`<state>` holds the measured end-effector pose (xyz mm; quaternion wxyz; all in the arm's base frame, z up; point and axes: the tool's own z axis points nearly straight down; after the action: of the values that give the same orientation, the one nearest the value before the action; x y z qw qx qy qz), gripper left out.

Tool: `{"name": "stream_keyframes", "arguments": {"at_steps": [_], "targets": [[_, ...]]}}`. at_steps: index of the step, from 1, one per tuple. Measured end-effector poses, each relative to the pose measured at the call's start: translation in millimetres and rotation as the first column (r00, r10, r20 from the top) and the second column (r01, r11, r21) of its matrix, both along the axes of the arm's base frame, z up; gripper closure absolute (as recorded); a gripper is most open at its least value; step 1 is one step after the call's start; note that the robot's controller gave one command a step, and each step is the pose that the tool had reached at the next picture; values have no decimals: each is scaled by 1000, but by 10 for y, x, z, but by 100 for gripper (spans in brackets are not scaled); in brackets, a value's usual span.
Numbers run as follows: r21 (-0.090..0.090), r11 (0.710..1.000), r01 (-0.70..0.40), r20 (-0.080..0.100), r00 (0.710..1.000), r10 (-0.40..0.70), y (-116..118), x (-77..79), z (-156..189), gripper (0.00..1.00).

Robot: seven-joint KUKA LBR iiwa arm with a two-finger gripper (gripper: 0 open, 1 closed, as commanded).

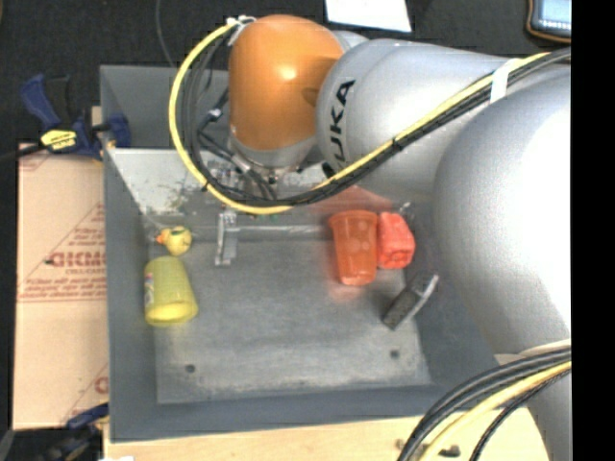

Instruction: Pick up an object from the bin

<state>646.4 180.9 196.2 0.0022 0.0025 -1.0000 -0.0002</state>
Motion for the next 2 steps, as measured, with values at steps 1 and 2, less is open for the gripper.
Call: {"name": "stream_keyframes", "arguments": {"at_steps": [1, 2], "targets": [[1, 1000, 5, 8, 1000, -5, -12, 16, 57, 0], [7, 966, 257, 21, 966, -257, 445, 180, -1112, 0]]}}
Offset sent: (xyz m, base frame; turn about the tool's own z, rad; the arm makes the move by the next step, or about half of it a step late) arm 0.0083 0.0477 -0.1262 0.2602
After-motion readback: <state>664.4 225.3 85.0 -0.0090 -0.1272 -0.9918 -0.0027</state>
